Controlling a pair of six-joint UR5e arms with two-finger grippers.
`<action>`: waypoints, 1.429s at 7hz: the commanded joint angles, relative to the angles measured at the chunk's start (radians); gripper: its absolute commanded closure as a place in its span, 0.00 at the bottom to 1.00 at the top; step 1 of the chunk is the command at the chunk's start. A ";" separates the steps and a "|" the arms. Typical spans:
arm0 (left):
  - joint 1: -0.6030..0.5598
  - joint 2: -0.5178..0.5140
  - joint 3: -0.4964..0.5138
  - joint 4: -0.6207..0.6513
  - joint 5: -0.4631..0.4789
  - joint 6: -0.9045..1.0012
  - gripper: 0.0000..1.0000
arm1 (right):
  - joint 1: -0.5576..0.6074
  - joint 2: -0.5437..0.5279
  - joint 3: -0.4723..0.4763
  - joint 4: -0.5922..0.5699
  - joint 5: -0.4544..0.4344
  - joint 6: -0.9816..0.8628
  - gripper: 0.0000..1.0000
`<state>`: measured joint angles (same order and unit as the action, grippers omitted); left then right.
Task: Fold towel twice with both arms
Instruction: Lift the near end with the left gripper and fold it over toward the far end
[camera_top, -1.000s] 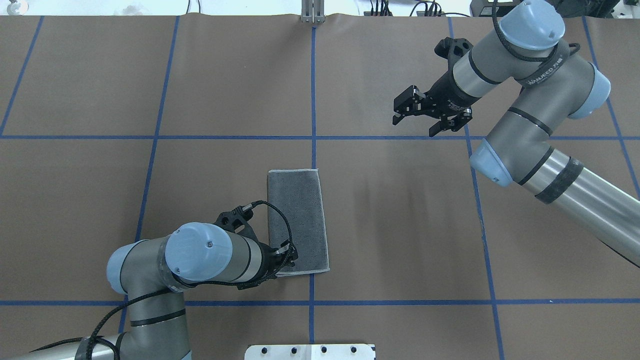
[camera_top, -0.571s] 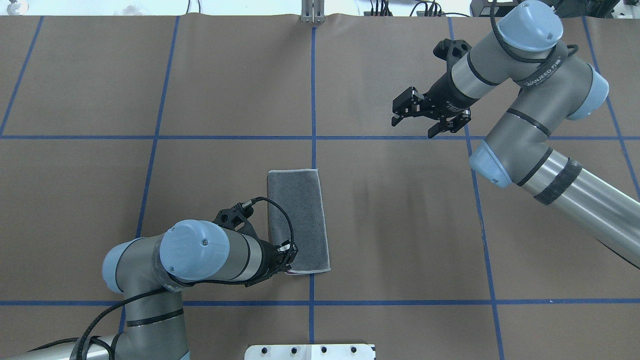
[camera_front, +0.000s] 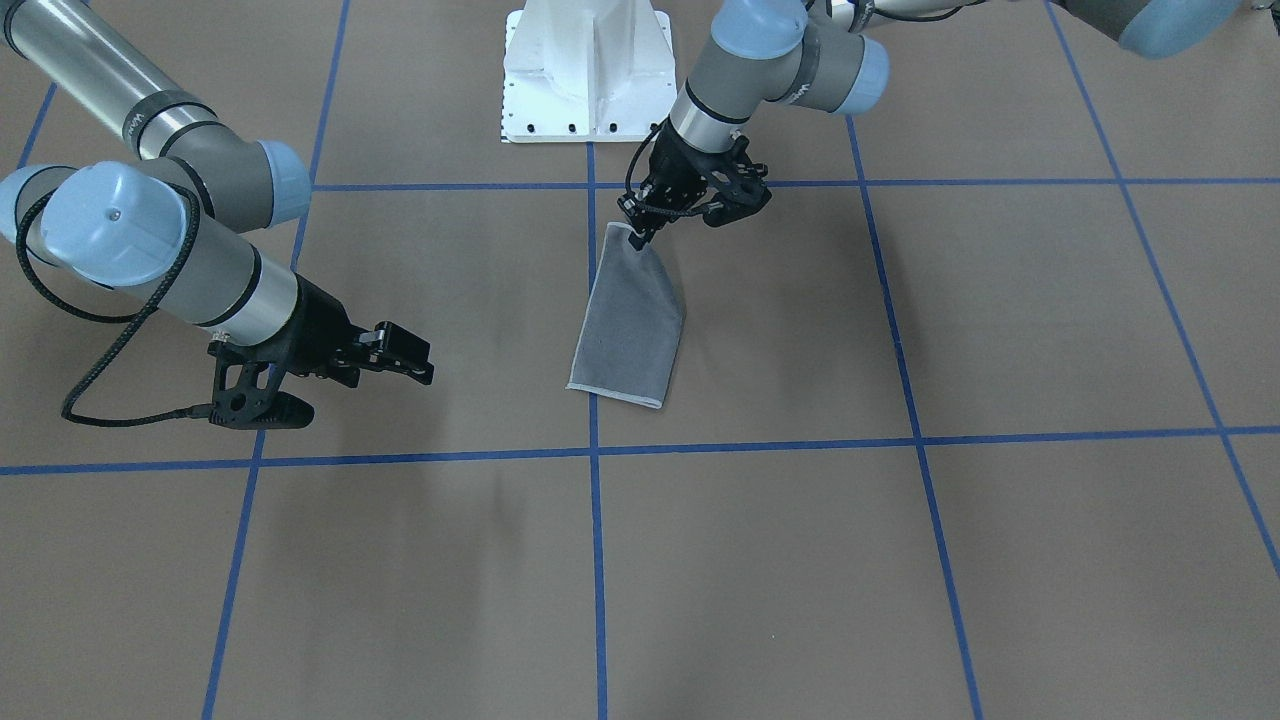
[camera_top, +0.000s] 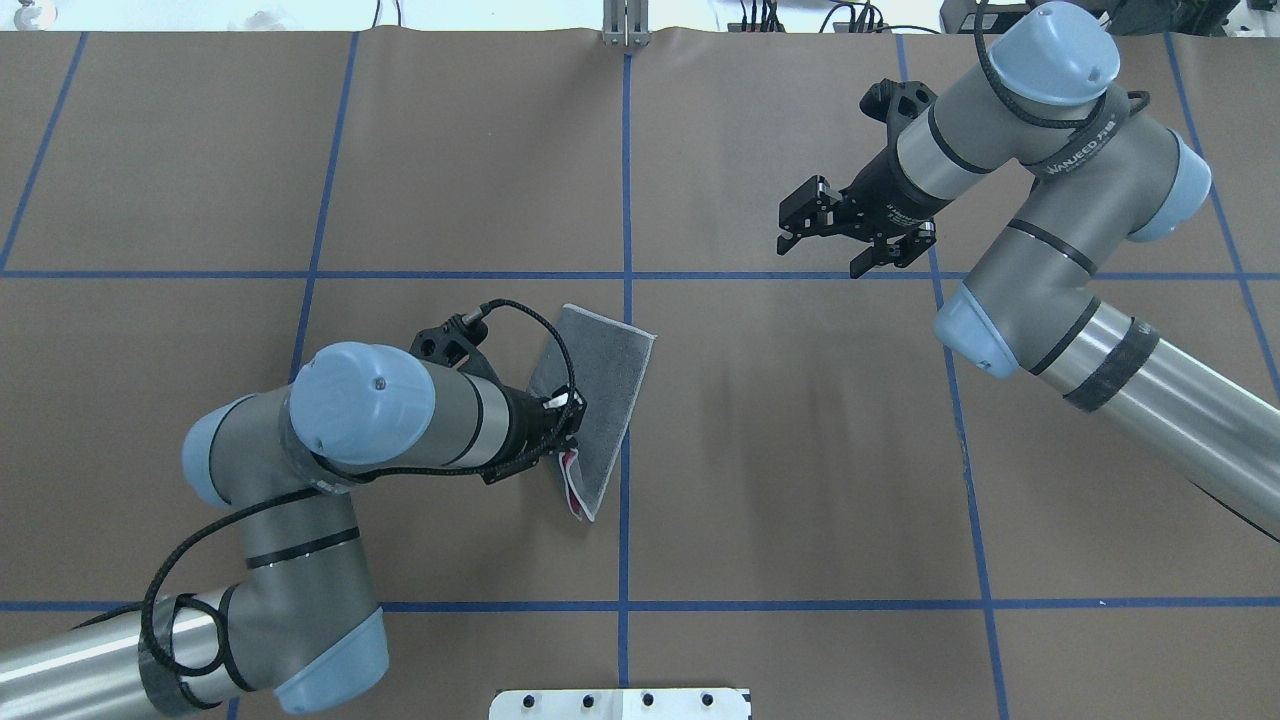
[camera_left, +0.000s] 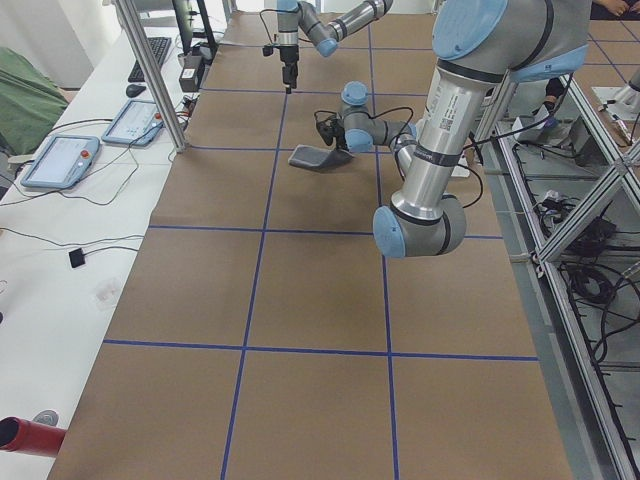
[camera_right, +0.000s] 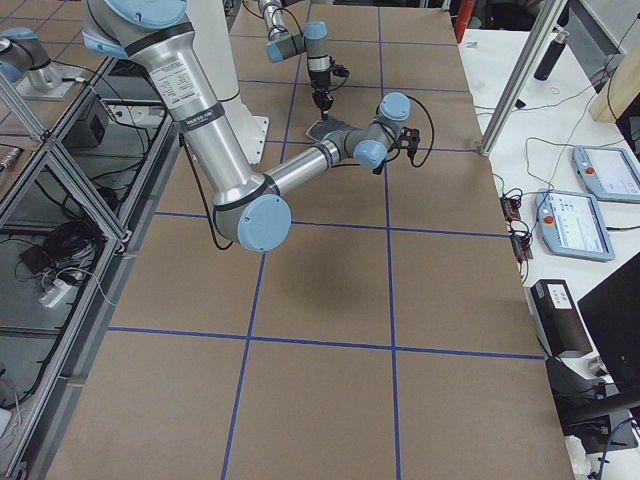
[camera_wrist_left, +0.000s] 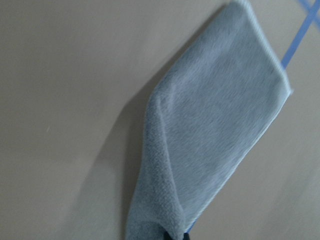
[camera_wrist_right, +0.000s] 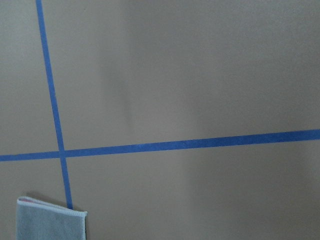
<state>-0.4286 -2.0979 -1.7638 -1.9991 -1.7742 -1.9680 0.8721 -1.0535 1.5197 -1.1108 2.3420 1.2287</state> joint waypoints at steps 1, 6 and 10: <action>-0.076 -0.129 0.145 -0.007 -0.001 0.000 1.00 | -0.004 0.000 0.000 0.000 -0.001 0.000 0.00; -0.144 -0.228 0.318 -0.091 -0.002 -0.006 1.00 | -0.012 -0.003 -0.003 0.000 -0.003 -0.006 0.00; -0.147 -0.229 0.363 -0.118 -0.001 -0.014 1.00 | -0.022 -0.007 -0.007 0.000 -0.013 -0.006 0.00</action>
<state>-0.5736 -2.3259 -1.4071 -2.1146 -1.7750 -1.9768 0.8550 -1.0584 1.5134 -1.1106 2.3355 1.2222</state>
